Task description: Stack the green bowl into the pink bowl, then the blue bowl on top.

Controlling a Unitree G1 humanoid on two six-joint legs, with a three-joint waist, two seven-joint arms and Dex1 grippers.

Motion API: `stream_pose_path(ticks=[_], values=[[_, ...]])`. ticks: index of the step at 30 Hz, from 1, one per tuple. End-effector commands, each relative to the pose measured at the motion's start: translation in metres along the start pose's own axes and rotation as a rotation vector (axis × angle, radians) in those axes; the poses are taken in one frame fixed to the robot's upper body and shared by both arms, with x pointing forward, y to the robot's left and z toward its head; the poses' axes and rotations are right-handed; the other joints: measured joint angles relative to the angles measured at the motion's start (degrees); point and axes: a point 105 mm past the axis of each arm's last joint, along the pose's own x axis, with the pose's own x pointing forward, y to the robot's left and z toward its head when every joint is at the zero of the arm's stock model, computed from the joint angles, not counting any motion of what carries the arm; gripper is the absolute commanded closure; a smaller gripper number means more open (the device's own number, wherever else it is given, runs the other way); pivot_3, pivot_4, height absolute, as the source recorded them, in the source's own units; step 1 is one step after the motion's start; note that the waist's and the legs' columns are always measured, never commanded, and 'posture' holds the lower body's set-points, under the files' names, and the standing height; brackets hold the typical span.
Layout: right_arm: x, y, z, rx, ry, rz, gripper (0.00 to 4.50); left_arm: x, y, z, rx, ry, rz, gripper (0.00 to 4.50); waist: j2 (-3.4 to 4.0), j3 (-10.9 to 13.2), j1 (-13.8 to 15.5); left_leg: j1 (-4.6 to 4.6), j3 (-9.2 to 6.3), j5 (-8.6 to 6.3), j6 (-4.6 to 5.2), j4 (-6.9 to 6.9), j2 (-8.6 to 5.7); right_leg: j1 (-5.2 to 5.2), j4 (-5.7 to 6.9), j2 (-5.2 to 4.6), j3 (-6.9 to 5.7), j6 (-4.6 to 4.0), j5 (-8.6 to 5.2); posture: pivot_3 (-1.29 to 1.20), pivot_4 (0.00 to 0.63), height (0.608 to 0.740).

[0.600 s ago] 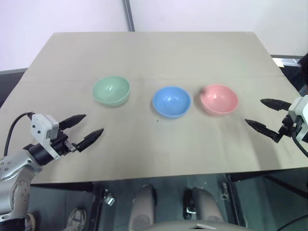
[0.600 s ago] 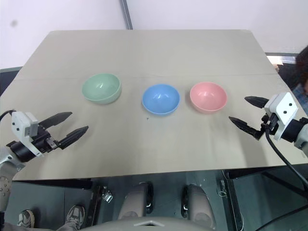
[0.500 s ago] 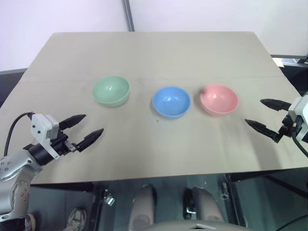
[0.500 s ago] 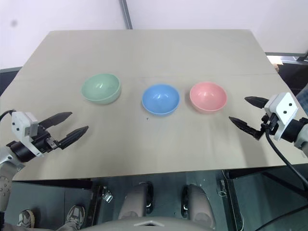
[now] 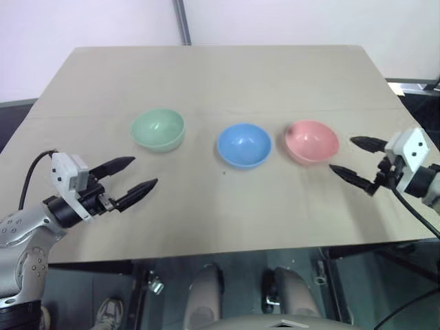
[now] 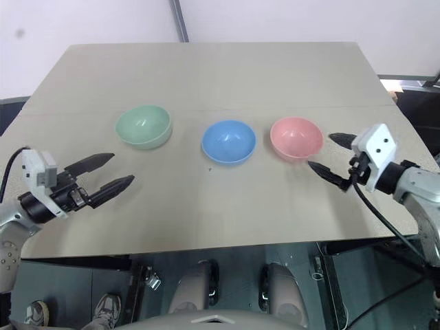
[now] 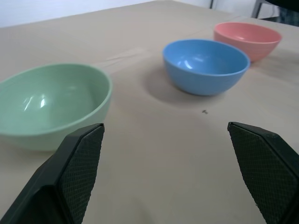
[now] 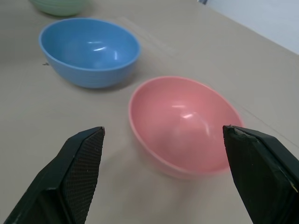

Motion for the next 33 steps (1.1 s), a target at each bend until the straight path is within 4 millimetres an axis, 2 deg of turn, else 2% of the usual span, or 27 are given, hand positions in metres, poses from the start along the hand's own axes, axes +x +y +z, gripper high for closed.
stream_pose_path(ticks=[1, 6, 8, 9, 11, 14, 18, 19, 21, 23, 27, 31, 33], values=[[0.022, 0.006, 0.001, -0.06, 0.032, 0.059, 0.09, 0.01, -0.014, 0.011, 0.056, -0.015, -0.092, 0.01, 0.0, 0.0, 0.0, 0.02, 0.0, 0.0, 0.0, 0.0, 0.0, 0.01, 0.0, 0.01, 0.01, 0.0, 0.0, 0.0, 0.15, 0.74], [0.055, 0.018, -0.026, -0.112, 0.159, 0.178, 0.09, 0.021, -0.024, 0.013, 0.062, -0.029, -0.14, 0.01, -0.01, 0.0, 0.0, -0.03, 0.0, 0.0, 0.0, 0.01, 0.0, -0.01, 0.0, 0.01, -0.01, -0.02, 0.01, 0.0, 0.15, 0.74], [0.067, 0.018, -0.04, -0.135, 0.206, 0.187, 0.09, 0.023, -0.026, 0.012, 0.063, -0.031, -0.143, 0.01, -0.01, 0.0, 0.0, -0.03, 0.01, 0.0, 0.0, 0.01, 0.0, -0.01, 0.0, 0.02, 0.0, -0.02, 0.02, 0.0, 0.15, 0.74], [0.071, 0.014, -0.045, -0.146, 0.224, 0.182, 0.3, 0.023, -0.028, 0.011, 0.064, -0.031, -0.145, 0.0, -0.01, 0.0, 0.0, -0.02, 0.02, 0.0, 0.0, 0.01, 0.0, 0.0, 0.0, 0.02, 0.0, -0.02, 0.02, 0.0, 0.15, 0.74], [0.076, 0.01, -0.049, -0.157, 0.24, 0.178, 0.92, 0.022, -0.032, 0.011, 0.064, -0.031, -0.147, 0.0, 0.0, 0.0, 0.0, -0.04, 0.03, 0.0, 0.0, 0.01, 0.0, -0.02, 0.0, 0.02, 0.01, -0.1, 0.08, 0.0, 0.15, 0.74], [0.08, 0.002, -0.048, -0.181, 0.241, 0.165, 2.27, 0.019, -0.036, 0.011, 0.06, -0.03, -0.143, 0.0, 0.0, 0.0, 0.0, -0.04, 0.05, 0.01, -0.01, 0.02, 0.0, -0.01, 0.0, 0.01, 0.02, -0.17, 0.12, 0.0, 0.15, 0.74], [0.083, -0.002, -0.047, -0.223, 0.236, 0.162, 4.3, 0.016, -0.04, 0.011, 0.056, -0.032, -0.138, 0.0, 0.0, 0.0, -0.1, -0.01, 0.03, 0.01, -0.01, 0.03, 0.0, -0.01, 0.03, 0.02, 0.0, -0.14, 0.1, 0.0, 0.15, 0.74], [0.084, -0.004, -0.046, -0.243, 0.234, 0.153, 4.46, 0.016, -0.041, 0.011, 0.054, -0.033, -0.137, 0.0, -0.08, -0.1, -0.1, 0.03, 0.05, 0.01, -0.01, 0.03, 0.01, 0.0, 0.06, 0.03, 0.02, -0.1, 0.08, 0.0, 0.15, 0.74], [0.086, -0.002, -0.04, -0.282, 0.208, 0.157, 4.46, 0.014, -0.042, 0.011, 0.05, -0.03, -0.138, 0.0, -0.06, -0.1, -0.1, 0.03, 0.02, 0.01, -0.01, 0.03, 0.03, 0.02, 0.04, 0.05, -0.01, -0.1, 0.07, 0.0, 0.15, 0.74], [0.083, 0.011, -0.027, -0.285, 0.158, 0.225, 4.46, 0.012, -0.043, 0.009, 0.048, -0.023, -0.141, 0.0, -0.04, -0.1, 0.0, 0.0, 0.06, 0.01, -0.01, 0.03, 0.02, 0.0, 0.05, 0.04, 0.03, -0.12, 0.09, 0.0, 0.15, 0.74], [0.059, 0.058, -0.011, -0.243, 0.126, 0.456, 4.46, 0.01, -0.042, 0.007, 0.044, -0.017, -0.142, 0.0, 0.0, 0.0, 0.2, -0.03, 0.02, 0.01, -0.01, 0.02, 0.02, -0.01, 0.04, 0.04, 0.0, -0.15, 0.1, 0.0, 0.15, 0.74], [0.033, 0.098, -0.005, -0.224, 0.138, 0.623, 4.46, 0.009, -0.042, 0.005, 0.039, -0.016, -0.145, 0.0, -0.01, 0.0, 0.2, -0.04, 0.01, 0.0, -0.01, 0.06, 0.02, 0.02, 0.0, 0.01, -0.01, -0.07, 0.05, 0.0, 0.15, 0.74], [0.028, 0.112, -0.001, -0.232, 0.136, 0.678, 4.46, 0.009, -0.042, 0.003, 0.035, -0.014, -0.147, 0.0, -0.02, 0.0, 0.1, -0.01, 0.01, 0.0, -0.01, 0.07, 0.02, 0.03, 0.01, 0.01, -0.01, -0.01, 0.02, 0.0, 0.15, 0.74]])
